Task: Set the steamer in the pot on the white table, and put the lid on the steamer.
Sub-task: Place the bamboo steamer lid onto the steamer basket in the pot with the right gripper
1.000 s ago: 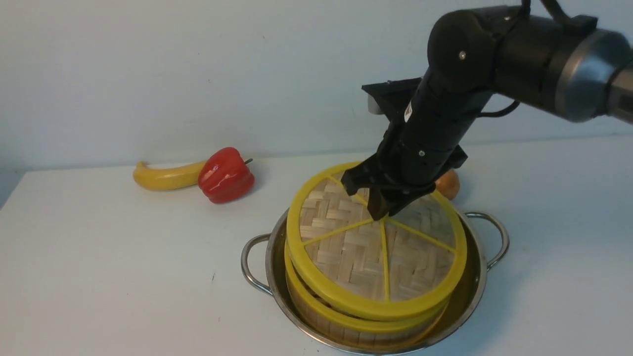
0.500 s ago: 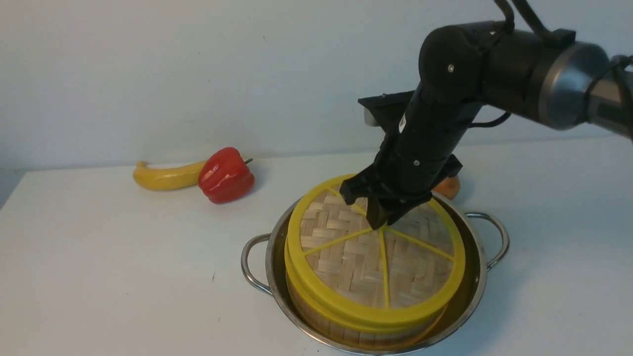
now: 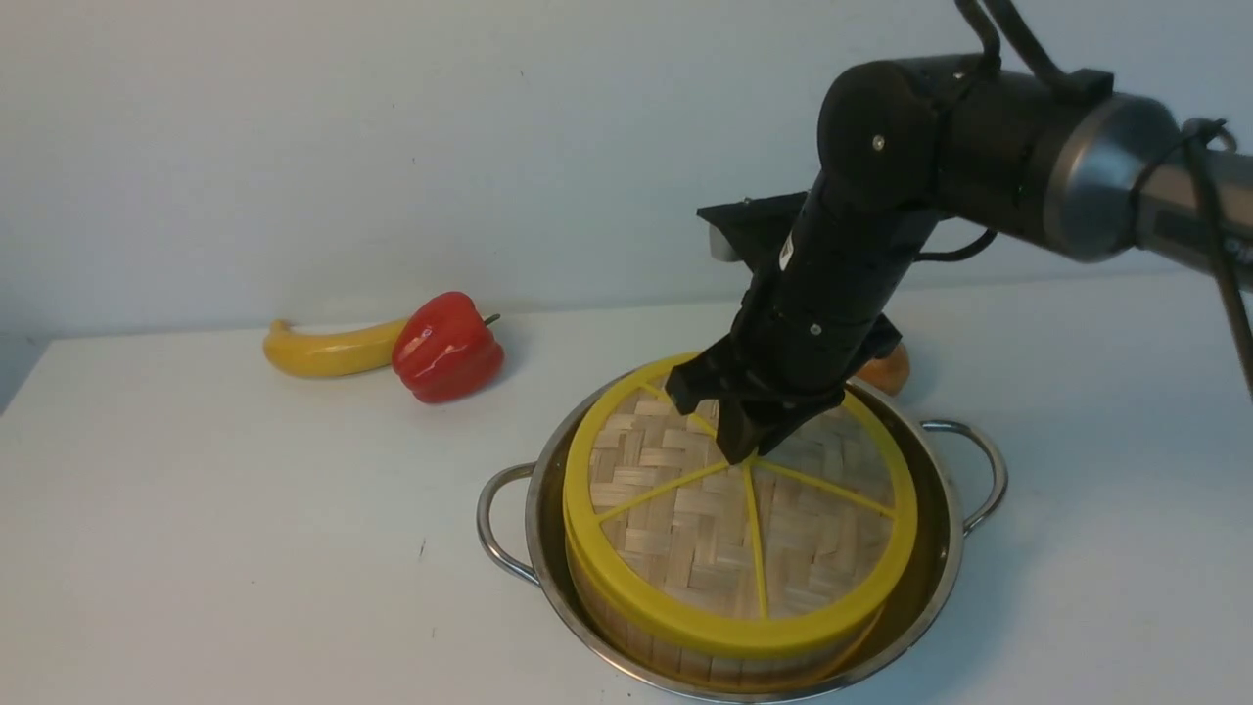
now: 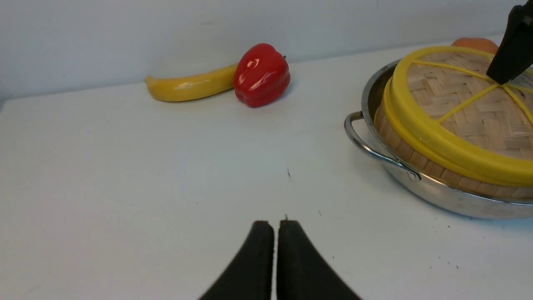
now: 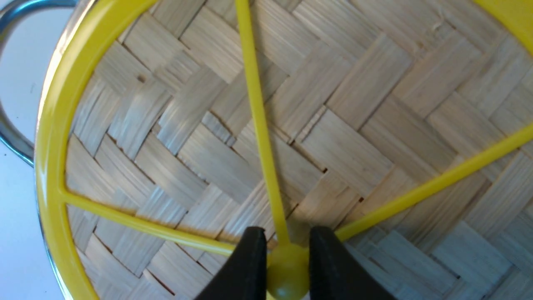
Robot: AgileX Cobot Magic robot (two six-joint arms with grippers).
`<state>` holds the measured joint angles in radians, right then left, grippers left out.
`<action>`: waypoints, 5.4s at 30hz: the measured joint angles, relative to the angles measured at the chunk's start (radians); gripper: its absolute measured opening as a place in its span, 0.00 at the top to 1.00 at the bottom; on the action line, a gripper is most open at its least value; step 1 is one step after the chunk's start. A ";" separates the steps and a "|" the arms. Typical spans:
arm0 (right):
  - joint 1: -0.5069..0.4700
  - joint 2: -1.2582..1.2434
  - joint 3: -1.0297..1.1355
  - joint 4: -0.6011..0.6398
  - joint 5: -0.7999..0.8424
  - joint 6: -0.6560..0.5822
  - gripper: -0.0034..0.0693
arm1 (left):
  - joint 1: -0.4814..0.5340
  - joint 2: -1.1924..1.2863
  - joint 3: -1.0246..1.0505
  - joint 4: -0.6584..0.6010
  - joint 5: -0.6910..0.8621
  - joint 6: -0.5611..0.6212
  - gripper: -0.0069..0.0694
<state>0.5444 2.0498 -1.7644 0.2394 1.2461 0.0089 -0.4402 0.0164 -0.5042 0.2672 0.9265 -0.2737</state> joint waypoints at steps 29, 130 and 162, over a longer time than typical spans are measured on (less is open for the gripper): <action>0.000 0.000 0.000 0.000 0.001 -0.027 0.76 | 0.000 0.000 0.000 0.000 0.000 0.000 0.90; 0.004 -0.023 0.021 -0.012 -0.034 -0.076 0.76 | 0.000 0.000 0.000 0.019 0.000 0.000 0.90; 0.006 -0.023 0.021 0.002 -0.045 -0.109 0.76 | 0.000 0.000 0.000 0.019 0.000 0.000 0.90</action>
<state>0.5507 2.0270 -1.7434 0.2413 1.2010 -0.0998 -0.4402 0.0164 -0.5042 0.2858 0.9265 -0.2737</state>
